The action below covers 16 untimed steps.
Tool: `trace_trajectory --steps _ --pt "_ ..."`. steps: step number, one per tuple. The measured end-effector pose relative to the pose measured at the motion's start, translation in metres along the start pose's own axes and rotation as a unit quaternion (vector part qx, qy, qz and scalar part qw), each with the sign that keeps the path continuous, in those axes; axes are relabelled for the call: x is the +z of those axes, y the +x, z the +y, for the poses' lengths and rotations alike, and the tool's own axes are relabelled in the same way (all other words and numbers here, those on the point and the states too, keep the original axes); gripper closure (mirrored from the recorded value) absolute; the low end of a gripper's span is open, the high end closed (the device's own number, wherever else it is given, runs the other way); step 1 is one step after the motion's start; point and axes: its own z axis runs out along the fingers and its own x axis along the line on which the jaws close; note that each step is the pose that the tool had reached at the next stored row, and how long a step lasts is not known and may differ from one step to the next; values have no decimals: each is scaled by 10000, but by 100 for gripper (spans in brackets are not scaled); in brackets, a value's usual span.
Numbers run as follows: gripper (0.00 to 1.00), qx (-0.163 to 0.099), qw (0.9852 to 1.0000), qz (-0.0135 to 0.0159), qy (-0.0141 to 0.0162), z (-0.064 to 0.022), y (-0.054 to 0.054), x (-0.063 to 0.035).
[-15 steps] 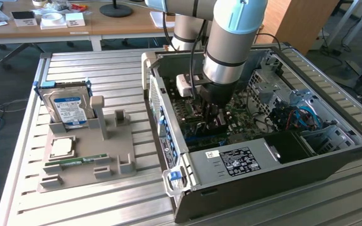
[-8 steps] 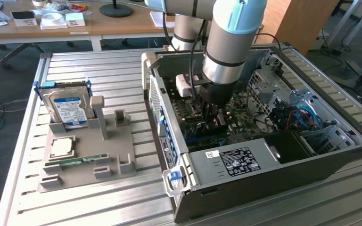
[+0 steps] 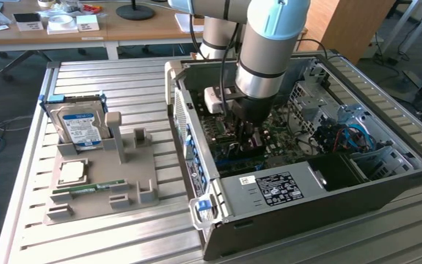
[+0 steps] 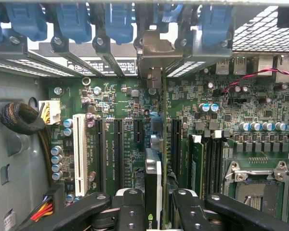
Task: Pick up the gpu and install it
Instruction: 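Insert the gpu into the slot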
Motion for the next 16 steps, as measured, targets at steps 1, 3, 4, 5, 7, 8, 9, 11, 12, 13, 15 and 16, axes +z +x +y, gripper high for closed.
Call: trace_trajectory --steps 1,3,4,5,7,8,9,11,12,13,15,16 --pt "73 0 10000 0 0 1 0 0" --pt "73 -1 10000 0 0 1 0 0" --pt "73 -1 10000 0 1 2 0 0" --pt "73 0 10000 0 1 2 0 0" --pt "73 0 10000 0 1 4 0 0" --pt "73 0 10000 0 1 4 0 0" --pt "73 0 10000 0 1 4 0 0" --pt "73 0 10000 0 1 5 0 0" --pt "73 0 10000 0 0 5 0 0" --pt "73 0 10000 0 1 5 0 0" --pt "73 0 10000 1 3 6 1 3" --pt "73 0 10000 2 5 7 1 3"
